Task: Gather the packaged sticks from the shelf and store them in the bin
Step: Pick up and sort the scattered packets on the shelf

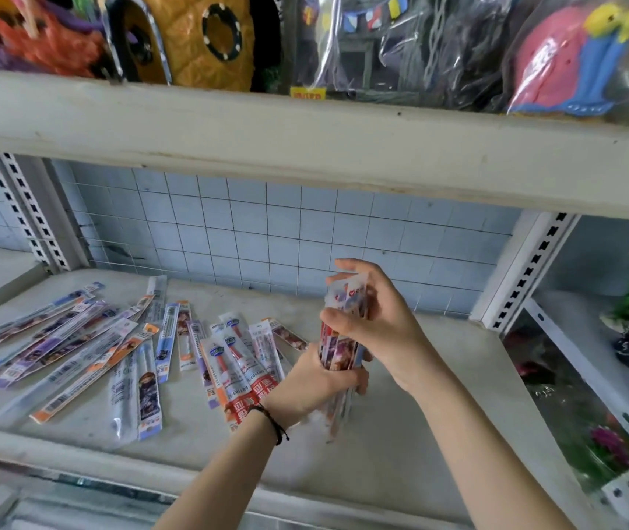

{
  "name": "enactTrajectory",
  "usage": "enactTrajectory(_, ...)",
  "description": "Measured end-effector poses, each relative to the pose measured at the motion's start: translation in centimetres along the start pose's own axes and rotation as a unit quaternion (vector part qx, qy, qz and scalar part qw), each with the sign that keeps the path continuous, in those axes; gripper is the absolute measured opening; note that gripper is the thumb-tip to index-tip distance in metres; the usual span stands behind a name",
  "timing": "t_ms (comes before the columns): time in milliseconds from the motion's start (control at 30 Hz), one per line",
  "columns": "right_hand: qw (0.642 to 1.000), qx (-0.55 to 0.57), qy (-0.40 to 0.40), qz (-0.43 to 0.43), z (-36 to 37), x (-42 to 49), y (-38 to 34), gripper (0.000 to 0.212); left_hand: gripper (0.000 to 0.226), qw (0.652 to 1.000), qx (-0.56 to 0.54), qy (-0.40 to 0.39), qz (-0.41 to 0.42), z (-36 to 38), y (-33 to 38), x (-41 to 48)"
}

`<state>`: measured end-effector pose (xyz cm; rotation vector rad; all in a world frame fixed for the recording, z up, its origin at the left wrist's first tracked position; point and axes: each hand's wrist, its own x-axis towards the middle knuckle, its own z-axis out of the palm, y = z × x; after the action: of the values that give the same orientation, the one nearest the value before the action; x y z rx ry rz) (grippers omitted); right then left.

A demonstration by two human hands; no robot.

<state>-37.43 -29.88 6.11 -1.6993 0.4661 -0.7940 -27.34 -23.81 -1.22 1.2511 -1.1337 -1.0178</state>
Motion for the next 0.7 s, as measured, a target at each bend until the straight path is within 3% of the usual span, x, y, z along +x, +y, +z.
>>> enactTrajectory(133, 0.999, 0.046, -0.02, -0.019, 0.0, 0.1, -0.3, 0.08, 0.011, 0.998, -0.032, -0.048, -0.02, -0.7, 2.0, -1.2)
enactTrajectory(267, 0.999, 0.002, -0.003, -0.049, 1.8, 0.9, -0.8, 0.04, 0.011, 0.991, -0.067, -0.104, -0.043, -2.7, 2.8, -2.8)
enactTrajectory(333, 0.999, -0.009, 0.0, -0.053, 3.1, 1.5, -0.7, 0.031, 0.016, 0.987, -0.088, -0.126, -0.046, -3.8, 2.9, -3.9)
enactTrajectory(700, 0.994, -0.054, 0.041, -0.091, 17.1, 7.7, 0.2, 0.025, 0.025, 0.994, -0.089, -0.053, -0.025, -17.6, 2.8, -6.8)
